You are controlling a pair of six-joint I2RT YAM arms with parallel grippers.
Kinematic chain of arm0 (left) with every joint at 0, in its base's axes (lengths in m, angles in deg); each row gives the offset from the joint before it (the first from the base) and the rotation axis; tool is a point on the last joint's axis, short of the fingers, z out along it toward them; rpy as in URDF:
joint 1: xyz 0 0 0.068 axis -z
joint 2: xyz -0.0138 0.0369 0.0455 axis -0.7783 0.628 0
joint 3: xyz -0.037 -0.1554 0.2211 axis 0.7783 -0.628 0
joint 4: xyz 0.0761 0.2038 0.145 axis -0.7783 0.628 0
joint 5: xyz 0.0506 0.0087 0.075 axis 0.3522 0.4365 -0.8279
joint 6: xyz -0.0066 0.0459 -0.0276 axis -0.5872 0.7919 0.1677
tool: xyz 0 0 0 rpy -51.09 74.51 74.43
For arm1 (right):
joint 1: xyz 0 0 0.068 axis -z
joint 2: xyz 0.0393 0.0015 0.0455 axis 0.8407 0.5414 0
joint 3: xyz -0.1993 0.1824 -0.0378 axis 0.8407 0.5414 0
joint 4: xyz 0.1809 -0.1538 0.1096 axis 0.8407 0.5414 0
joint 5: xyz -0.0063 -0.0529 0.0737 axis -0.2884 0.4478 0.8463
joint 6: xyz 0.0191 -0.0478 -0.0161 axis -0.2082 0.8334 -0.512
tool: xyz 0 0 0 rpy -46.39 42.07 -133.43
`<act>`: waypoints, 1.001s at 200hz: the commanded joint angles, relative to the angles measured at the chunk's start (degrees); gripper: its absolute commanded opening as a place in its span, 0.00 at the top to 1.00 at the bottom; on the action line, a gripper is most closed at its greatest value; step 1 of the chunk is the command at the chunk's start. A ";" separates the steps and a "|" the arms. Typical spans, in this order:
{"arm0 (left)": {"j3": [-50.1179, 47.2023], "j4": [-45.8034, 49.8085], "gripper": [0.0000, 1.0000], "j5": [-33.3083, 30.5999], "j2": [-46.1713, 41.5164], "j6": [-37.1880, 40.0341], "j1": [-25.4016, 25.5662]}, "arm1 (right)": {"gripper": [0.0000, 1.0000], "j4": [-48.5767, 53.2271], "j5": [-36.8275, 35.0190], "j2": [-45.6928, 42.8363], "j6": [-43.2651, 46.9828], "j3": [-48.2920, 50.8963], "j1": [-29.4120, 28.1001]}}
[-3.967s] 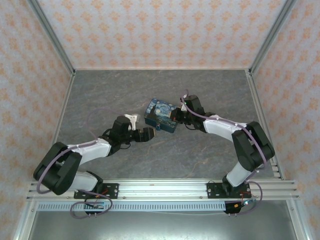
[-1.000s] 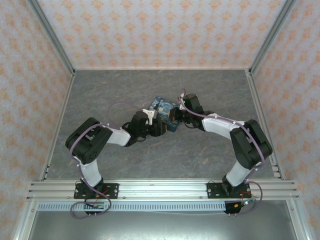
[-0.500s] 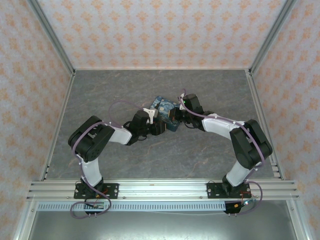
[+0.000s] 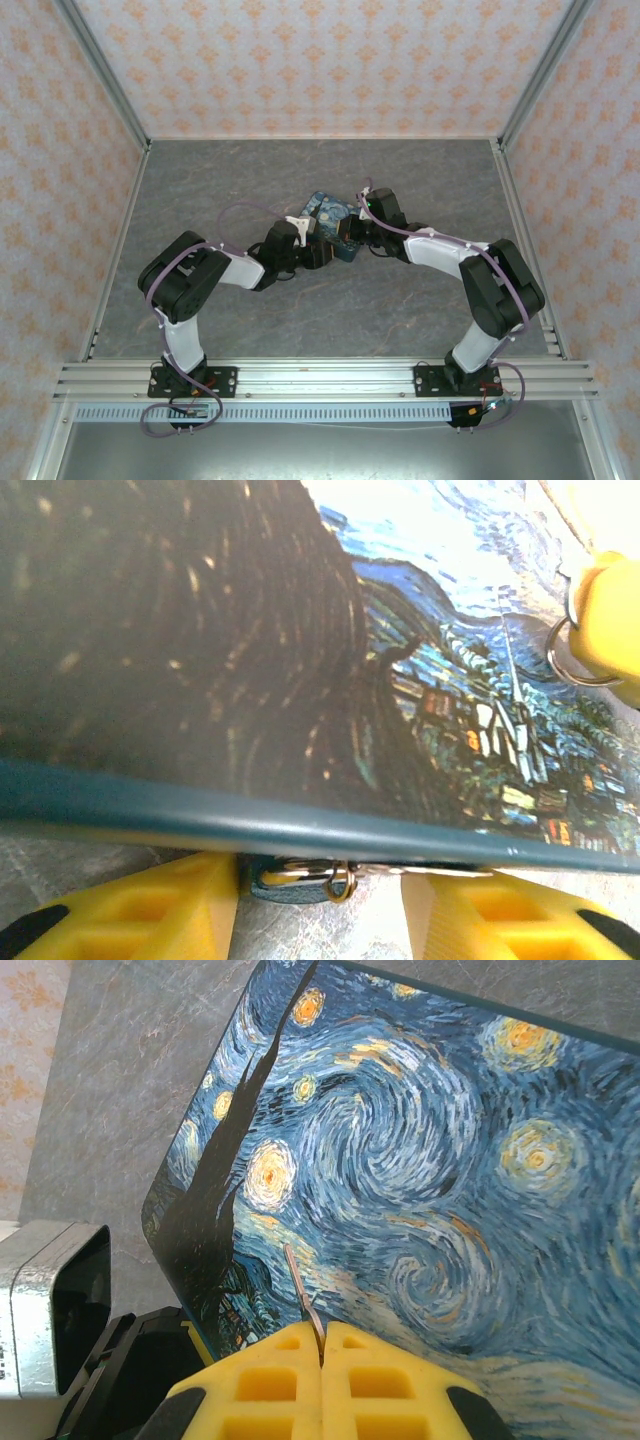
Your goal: Unlock the padlock with the key
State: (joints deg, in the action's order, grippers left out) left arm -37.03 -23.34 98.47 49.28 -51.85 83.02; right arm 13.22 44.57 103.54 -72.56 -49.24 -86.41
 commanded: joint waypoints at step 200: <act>2.86 1.75 0.57 -7.43 1.92 -5.68 2.79 | 1.00 2.41 -0.14 1.19 -0.64 1.58 -0.03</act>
State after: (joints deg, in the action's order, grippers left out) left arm -35.79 -22.25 93.55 49.59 -55.89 85.73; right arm 13.22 44.59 103.54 -72.65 -49.22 -86.41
